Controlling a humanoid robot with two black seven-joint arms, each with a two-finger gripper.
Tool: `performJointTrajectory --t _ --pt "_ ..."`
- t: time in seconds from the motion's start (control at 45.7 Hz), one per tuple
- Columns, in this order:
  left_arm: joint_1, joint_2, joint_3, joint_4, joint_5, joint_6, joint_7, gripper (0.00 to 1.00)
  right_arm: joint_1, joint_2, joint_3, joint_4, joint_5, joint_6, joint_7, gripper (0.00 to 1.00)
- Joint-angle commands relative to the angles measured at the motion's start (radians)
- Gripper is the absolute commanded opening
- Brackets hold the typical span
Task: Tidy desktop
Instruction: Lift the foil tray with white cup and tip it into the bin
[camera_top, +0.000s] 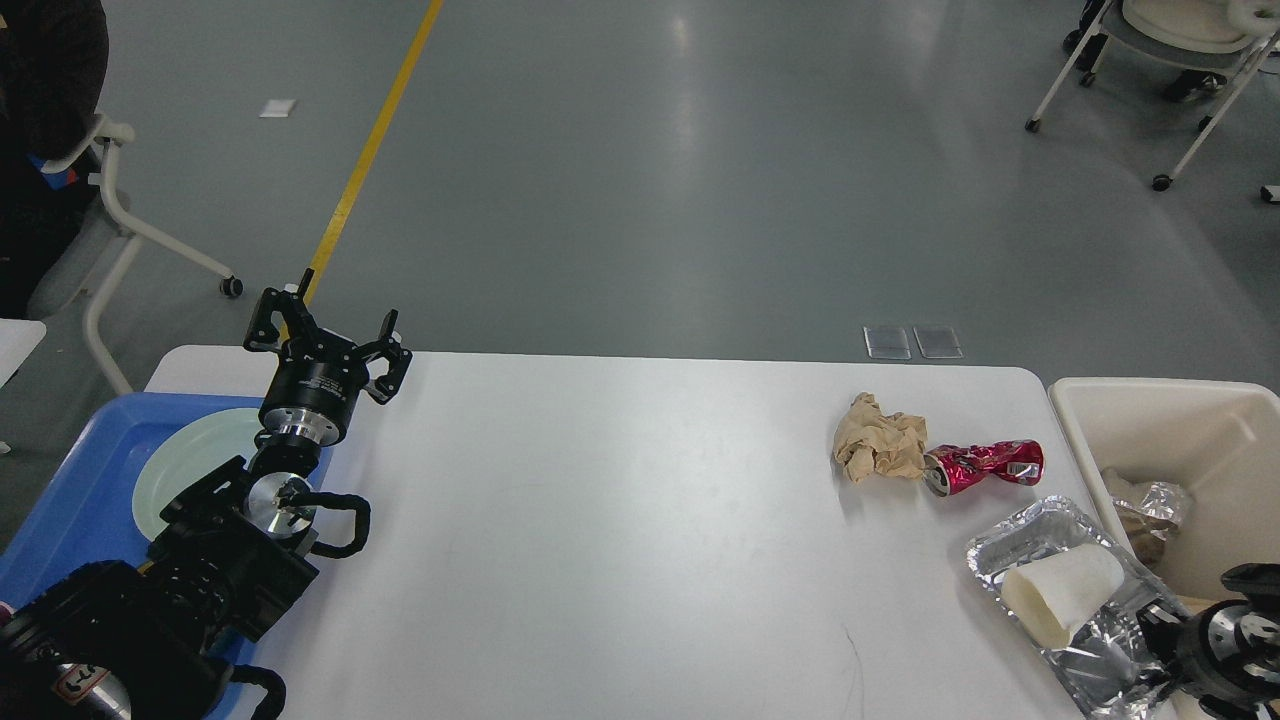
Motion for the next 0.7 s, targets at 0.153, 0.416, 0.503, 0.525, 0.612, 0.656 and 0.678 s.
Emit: performJointTrajectory --t 0.153,0.416,0.503,0.525,0.612,0.656,0.678 --pt "-0.001 0.000 0.000 0.000 0.000 0.000 0.000 0.97 0.047 -0.116 0.001 0.065 0.000 0.007 0.000 0.00" --pt "-0.001 0.000 0.000 0.000 0.000 0.000 0.000 0.97 0.148 -0.271 -0.001 0.197 -0.003 0.016 0.001 0.00" --pt "-0.001 0.000 0.000 0.000 0.000 0.001 0.000 0.97 0.186 -0.305 -0.004 0.232 -0.003 0.017 0.001 0.00" --pt "0.000 0.000 0.000 0.000 0.000 0.000 0.000 0.97 0.198 -0.315 -0.006 0.243 -0.003 0.020 0.001 0.00" --pt "-0.001 0.000 0.000 0.000 0.000 0.000 0.000 0.97 0.269 -0.360 -0.007 0.284 -0.008 0.046 -0.003 0.00" --pt "-0.001 0.000 0.000 0.000 0.000 0.001 0.000 0.97 0.315 -0.384 -0.009 0.302 -0.011 0.071 -0.008 0.00" --pt "-0.001 0.000 0.000 0.000 0.000 0.000 0.000 0.97 0.341 -0.395 -0.010 0.310 -0.015 0.086 -0.010 0.00"
